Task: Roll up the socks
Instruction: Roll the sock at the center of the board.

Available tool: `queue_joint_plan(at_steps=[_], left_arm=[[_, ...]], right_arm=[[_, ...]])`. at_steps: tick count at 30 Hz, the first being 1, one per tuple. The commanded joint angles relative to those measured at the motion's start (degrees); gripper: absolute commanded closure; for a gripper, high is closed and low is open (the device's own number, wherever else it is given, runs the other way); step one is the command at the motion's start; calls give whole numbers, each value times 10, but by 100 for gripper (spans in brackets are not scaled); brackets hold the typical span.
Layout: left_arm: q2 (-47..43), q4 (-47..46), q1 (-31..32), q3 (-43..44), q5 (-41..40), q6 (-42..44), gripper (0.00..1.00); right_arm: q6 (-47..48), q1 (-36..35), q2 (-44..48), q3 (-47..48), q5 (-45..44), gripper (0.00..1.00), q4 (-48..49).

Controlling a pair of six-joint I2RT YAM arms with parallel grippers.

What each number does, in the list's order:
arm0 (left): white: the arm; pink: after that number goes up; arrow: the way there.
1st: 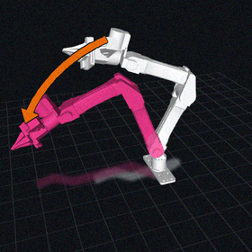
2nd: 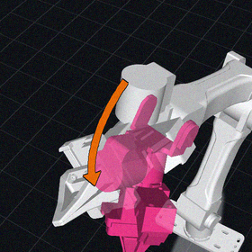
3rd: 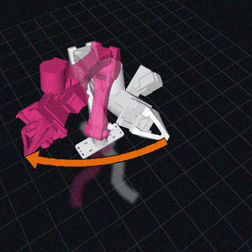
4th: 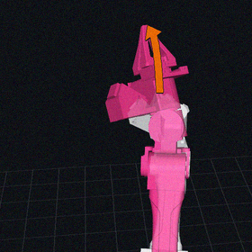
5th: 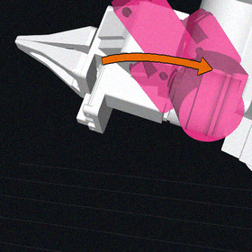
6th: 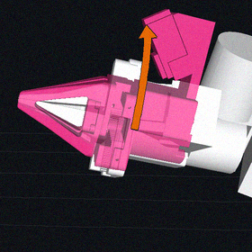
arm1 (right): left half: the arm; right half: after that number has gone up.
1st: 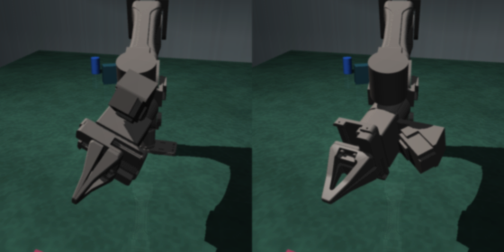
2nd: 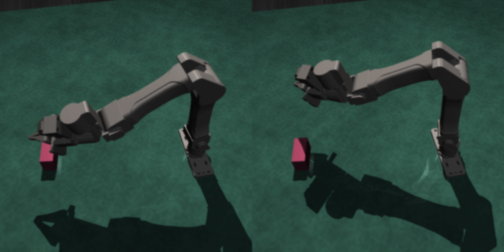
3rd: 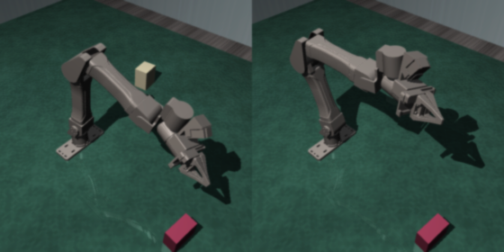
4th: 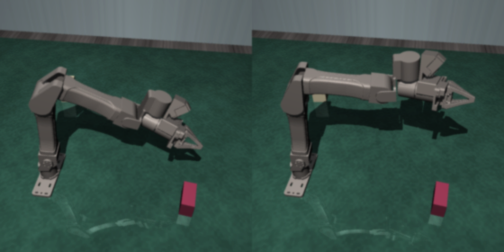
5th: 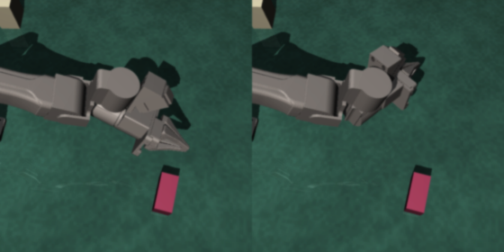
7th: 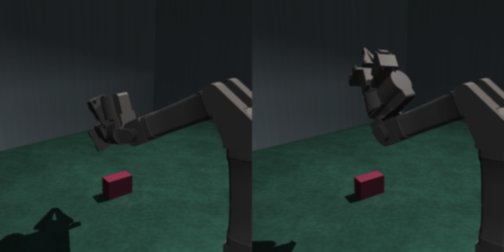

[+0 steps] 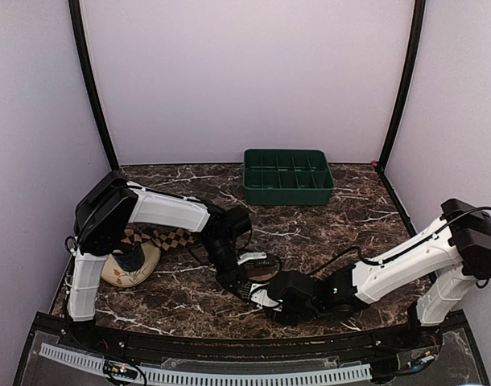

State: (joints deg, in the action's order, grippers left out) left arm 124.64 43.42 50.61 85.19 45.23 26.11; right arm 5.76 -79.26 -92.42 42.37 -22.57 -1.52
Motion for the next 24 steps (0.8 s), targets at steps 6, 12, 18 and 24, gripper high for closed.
queue_joint_plan(at_steps=[6,12,18,24], left_arm=[[5,23,-8,9,17,3,100],[8,23,-9,8,19,4,100],[8,23,-13,8,19,3,100],[8,22,-18,9,18,2,100]], right_arm=[[61,2,-39,17,-7,52,26],[81,18,-51,23,-2,54,25],[83,40,-58,26,30,68,6],[73,54,-57,19,66,85,-12]])
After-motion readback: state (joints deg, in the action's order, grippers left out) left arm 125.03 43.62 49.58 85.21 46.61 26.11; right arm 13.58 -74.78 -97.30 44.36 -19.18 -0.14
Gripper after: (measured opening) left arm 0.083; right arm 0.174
